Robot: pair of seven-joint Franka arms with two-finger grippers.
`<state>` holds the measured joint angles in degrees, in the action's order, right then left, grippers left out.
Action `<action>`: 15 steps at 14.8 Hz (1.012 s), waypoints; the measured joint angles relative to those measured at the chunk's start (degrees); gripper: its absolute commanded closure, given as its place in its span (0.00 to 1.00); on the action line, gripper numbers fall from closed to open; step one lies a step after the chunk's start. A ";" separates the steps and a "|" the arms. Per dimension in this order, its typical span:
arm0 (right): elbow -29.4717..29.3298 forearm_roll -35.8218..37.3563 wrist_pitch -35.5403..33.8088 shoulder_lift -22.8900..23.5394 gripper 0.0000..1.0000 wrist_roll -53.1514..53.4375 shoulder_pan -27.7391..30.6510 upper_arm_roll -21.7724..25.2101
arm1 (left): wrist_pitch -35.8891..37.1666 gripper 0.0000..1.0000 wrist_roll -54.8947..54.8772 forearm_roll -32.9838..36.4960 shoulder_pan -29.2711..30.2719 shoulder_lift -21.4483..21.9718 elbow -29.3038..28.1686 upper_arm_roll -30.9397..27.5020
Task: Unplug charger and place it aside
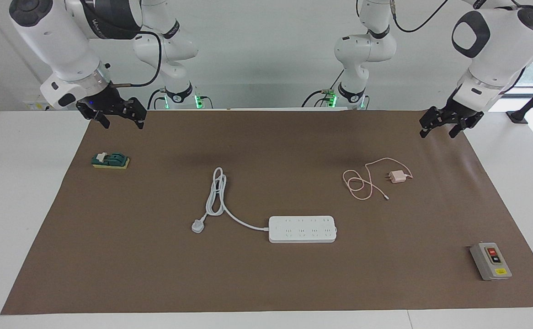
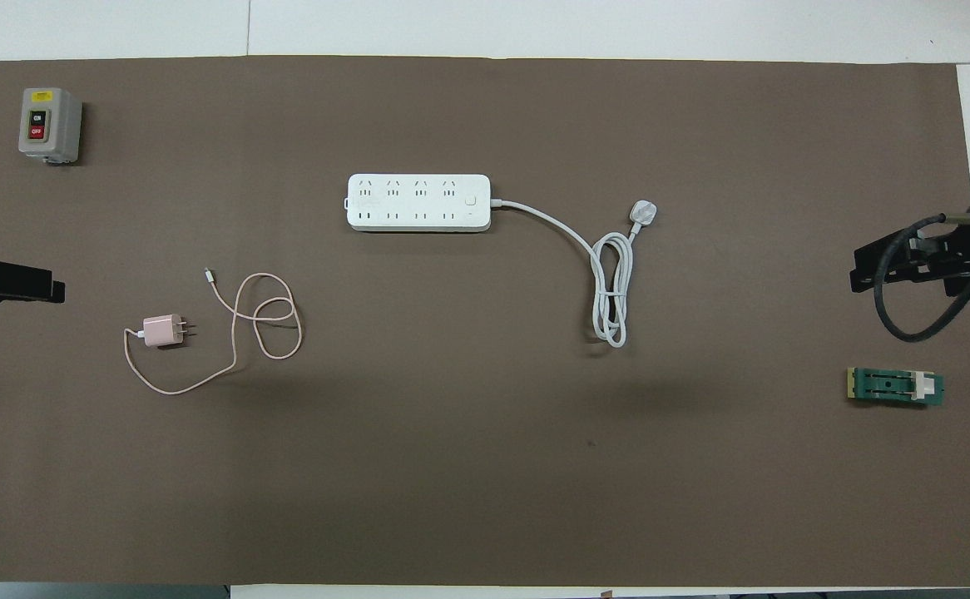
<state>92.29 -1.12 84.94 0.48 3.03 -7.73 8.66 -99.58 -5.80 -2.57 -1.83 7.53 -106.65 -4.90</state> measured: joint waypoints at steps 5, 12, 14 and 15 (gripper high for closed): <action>0.62 0.82 2.11 0.00 0.00 0.00 1.10 0.06 | 9.65 0.00 6.01 1.23 -0.20 0.63 8.21 3.52; 0.55 0.84 2.32 -0.05 0.00 0.00 2.14 1.15 | 9.04 0.00 7.27 1.26 -1.86 -0.90 9.03 5.12; 0.55 0.85 2.31 -0.08 0.00 0.00 2.15 1.87 | 9.06 0.00 7.27 1.27 -2.41 -0.95 9.03 5.12; 0.55 0.85 2.31 -0.08 0.00 0.00 2.15 2.05 | 9.14 0.00 7.25 1.27 -2.49 -0.95 9.03 5.15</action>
<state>92.84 -0.27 87.25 0.40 3.02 -5.58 10.71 -90.45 1.45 -1.31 -4.32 6.58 -97.62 0.24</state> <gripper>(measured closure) 0.000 0.000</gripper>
